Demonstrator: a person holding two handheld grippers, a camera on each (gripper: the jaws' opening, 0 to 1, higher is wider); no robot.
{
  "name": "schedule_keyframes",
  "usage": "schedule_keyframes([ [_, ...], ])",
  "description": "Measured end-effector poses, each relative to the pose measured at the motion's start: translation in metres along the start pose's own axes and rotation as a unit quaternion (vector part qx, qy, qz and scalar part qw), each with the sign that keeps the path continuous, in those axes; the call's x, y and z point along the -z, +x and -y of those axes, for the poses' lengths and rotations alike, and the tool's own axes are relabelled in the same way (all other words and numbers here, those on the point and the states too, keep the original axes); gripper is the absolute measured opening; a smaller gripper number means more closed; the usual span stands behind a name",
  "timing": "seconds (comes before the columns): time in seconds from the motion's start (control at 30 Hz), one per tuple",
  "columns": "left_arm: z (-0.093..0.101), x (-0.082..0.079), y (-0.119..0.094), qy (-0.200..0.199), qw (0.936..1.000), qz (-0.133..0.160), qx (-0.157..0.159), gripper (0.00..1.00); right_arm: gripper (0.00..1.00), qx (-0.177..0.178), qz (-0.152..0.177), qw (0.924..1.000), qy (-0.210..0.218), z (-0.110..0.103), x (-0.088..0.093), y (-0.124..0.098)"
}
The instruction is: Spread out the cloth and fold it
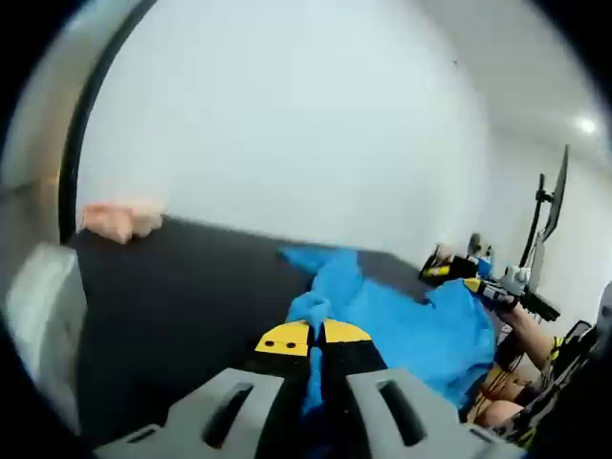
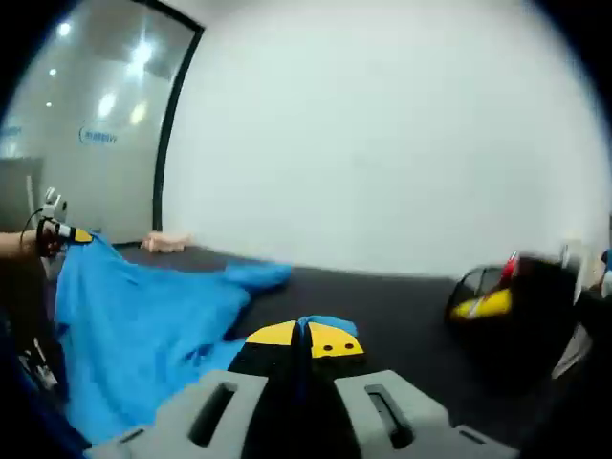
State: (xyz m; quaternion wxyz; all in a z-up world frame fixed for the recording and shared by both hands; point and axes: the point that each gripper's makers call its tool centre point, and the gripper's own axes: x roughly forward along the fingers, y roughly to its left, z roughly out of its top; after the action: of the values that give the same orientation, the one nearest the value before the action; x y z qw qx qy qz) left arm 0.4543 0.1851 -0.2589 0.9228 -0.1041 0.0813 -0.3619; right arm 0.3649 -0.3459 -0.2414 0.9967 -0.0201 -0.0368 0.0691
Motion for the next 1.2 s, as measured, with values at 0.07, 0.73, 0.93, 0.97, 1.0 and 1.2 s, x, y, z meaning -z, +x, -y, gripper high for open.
schedule_keyframes([
  [0.07, 0.018, -0.037, -0.008, -0.008, 0.9987, 0.044, 0.024, 0.0, 0.01, -0.006, 0.021, 0.9997, -0.014, 0.006, -0.049, -0.011],
  [0.73, -0.02, -0.162, 0.075, -0.043, 0.999, -0.011, -0.007, 0.0, 0.01, 0.025, 0.08, 0.9965, -0.009, 0.036, -0.186, 0.067],
  [0.93, 0.0, -0.372, 0.097, -0.014, 0.9841, 0.175, -0.026, 0.0, 0.0, 0.002, 0.204, 0.9735, 0.103, 0.063, -0.318, 0.105],
  [0.97, 0.022, -0.411, 0.072, 0.029, 0.9732, 0.227, -0.018, 0.0, 0.0, 0.011, 0.26, 0.9629, 0.07, 0.063, -0.365, 0.082],
  [1.0, 0.045, -0.441, 0.045, 0.069, 0.9604, 0.27, -0.01, 0.0, 0.0, 0.026, 0.306, 0.951, 0.034, 0.063, -0.406, 0.055],
  [1.2, 0.053, -0.407, 0.018, 0.026, 0.9722, 0.228, 0.047, 0.0, 0.01, 0.016, 0.303, 0.9527, 0.012, 0.063, -0.397, 0.008],
])
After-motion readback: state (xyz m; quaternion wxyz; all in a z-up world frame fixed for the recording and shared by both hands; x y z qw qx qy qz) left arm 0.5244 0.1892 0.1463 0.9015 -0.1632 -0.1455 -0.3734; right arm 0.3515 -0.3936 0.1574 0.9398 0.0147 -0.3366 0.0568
